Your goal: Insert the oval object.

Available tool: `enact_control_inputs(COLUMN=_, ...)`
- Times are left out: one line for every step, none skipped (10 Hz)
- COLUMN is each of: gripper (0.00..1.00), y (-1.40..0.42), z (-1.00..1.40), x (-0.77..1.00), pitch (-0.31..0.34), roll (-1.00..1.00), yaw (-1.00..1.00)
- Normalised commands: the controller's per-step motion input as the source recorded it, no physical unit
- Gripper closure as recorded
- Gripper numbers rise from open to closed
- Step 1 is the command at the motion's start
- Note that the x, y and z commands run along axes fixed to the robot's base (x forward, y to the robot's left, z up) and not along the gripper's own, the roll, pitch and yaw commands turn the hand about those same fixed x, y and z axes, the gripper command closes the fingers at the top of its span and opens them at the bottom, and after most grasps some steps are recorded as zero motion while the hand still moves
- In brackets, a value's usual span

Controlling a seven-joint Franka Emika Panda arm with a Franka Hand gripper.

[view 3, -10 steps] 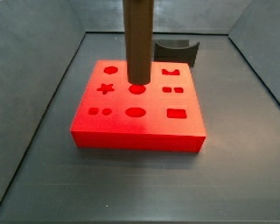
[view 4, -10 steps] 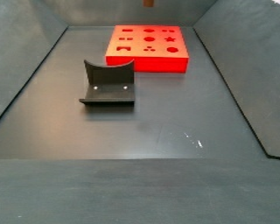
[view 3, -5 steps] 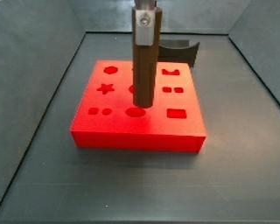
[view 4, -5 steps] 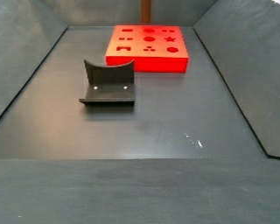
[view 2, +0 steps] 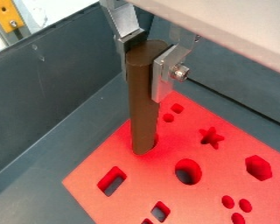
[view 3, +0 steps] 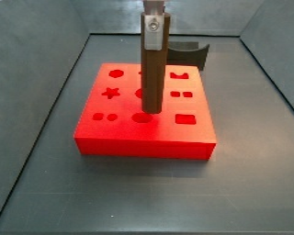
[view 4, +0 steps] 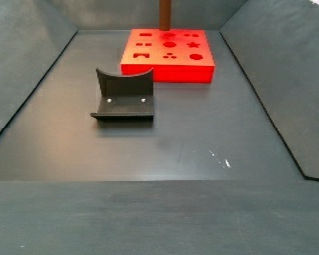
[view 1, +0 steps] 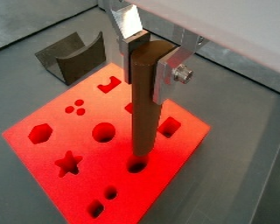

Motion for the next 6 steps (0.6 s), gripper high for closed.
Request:
enact_control_inputs(gripper=1.0, y=-0.04, z=0.0, x=-0.14, pitch=0.0, roll=0.21, yaw=-0.18)
enact_control_inputs(gripper=1.0, y=0.0, z=0.0, x=-0.11, pitch=0.0, roll=0.14, yaw=-0.09)
enact_control_inputs(gripper=1.0, y=0.0, z=-0.01, x=0.0, pitch=0.0, roll=0.03, yaw=0.0)
enact_control_inputs(gripper=1.0, y=0.0, z=-0.02, x=0.0, pitch=0.0, roll=0.0, yaw=0.0)
enact_control_inputs(gripper=1.0, y=0.0, z=-0.24, x=0.0, pitch=0.0, roll=-0.02, yaw=0.0)
enact_control_inputs(gripper=1.0, y=-0.12, z=-0.19, x=0.0, pitch=-0.004, roll=-0.04, yaw=0.0)
